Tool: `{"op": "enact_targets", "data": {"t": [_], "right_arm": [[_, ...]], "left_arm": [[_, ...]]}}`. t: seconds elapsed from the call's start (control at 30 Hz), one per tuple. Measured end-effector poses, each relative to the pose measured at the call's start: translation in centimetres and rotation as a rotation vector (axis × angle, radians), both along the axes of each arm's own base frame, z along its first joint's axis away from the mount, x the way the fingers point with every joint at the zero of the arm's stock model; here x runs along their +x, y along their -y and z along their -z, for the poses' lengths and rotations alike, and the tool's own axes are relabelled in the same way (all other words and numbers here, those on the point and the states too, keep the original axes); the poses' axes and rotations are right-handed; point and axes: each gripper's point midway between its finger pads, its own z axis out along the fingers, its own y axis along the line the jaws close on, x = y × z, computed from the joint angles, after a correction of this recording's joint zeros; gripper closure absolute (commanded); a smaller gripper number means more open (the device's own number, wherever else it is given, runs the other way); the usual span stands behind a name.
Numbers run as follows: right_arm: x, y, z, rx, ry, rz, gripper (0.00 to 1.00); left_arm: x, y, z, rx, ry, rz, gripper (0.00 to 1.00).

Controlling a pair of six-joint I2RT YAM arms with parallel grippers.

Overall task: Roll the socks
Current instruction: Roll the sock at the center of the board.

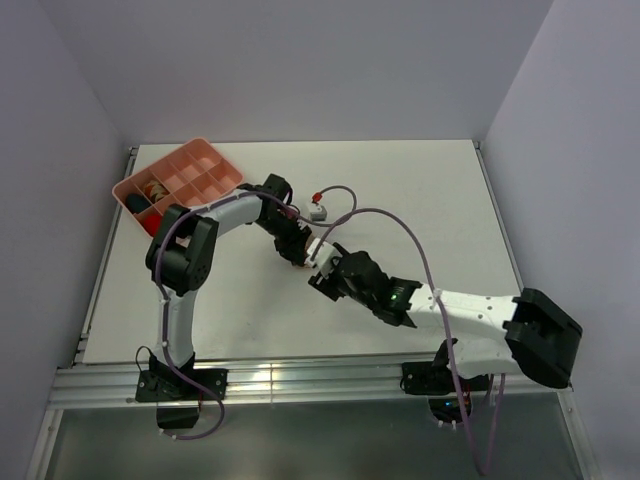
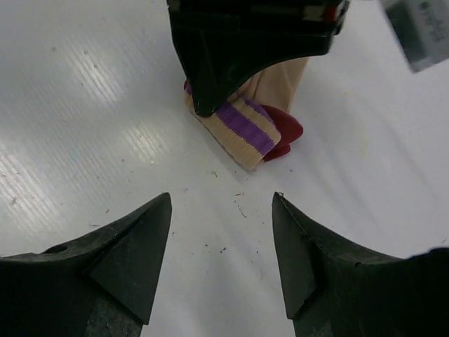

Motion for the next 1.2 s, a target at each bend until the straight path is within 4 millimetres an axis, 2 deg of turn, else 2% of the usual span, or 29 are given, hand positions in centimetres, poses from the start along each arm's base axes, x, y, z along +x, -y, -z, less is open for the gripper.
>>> {"op": "enact_targets", "data": {"t": [0.17, 0.7, 1.0, 1.2], "right_arm": [[0.9, -1.0, 2.7, -0.119, -0.013, -0.039, 0.34], [2.9, -2.8, 6.2, -0.306, 0.004, -0.111, 0.33], [4.1, -3.8, 7.1, -0.371, 0.013, -0.119, 0.33], [4.6, -3.5, 7.3, -0.407, 0.022, -0.107, 0.33]], "left_arm": [[0.0, 0.1, 0.0, -0.002, -0.041, -0.006, 1.00], [0.0, 0.0, 0.1, 0.002, -0.089, -0.012, 1.00], [0.0, 0.0, 0.1, 0.003, -0.090, -0.012, 1.00], [0.0, 0.0, 0.1, 0.003, -0.090, -0.012, 1.00]]}}
